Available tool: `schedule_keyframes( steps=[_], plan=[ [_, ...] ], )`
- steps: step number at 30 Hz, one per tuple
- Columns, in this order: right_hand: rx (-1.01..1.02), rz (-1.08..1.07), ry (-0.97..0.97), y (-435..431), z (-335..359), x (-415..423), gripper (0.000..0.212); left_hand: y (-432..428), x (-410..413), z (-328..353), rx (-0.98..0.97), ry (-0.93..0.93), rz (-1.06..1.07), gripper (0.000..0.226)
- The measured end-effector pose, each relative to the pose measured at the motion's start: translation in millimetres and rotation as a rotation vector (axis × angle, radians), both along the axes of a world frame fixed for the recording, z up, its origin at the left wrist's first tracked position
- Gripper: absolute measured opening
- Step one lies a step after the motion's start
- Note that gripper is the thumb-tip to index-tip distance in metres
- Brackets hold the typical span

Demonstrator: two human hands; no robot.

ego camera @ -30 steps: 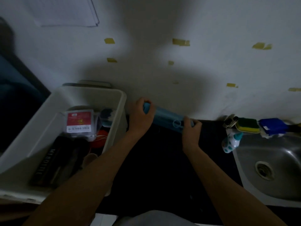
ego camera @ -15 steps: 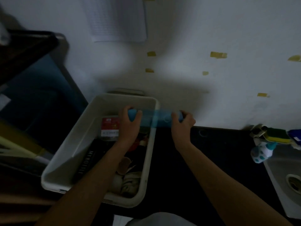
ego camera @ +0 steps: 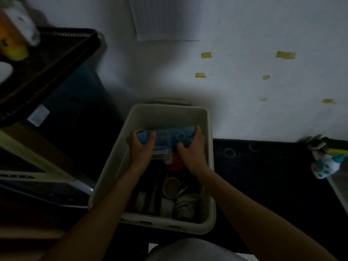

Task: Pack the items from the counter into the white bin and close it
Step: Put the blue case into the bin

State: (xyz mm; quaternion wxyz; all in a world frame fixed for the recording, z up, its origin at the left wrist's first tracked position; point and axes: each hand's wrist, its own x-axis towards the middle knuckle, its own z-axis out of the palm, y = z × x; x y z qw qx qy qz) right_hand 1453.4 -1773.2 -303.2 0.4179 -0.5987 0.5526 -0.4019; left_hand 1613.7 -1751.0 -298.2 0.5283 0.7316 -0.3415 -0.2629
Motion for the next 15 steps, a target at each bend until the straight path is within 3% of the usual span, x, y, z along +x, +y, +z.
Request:
schedule_keyframes(
  steps=[3, 7, 11, 15],
  plan=[
    [0.094, -0.052, 0.006, -1, -12, 9, 0.087, -3, 8, -8, 0.016, 0.001, -0.043, 0.043],
    [0.256, -0.132, -0.124, -6, -28, 15, 0.088, -4, 8, -22, 0.045, 0.070, -0.122, 0.041],
    [0.352, -0.160, -0.024, -8, -39, 17, 0.095, -2, 8, -38, 0.150, 0.115, -0.203, 0.039],
    [0.273, -0.100, 0.120, -5, -45, 23, 0.095, -5, 15, -50, 0.248, 0.214, -0.223, 0.047]
  ],
)
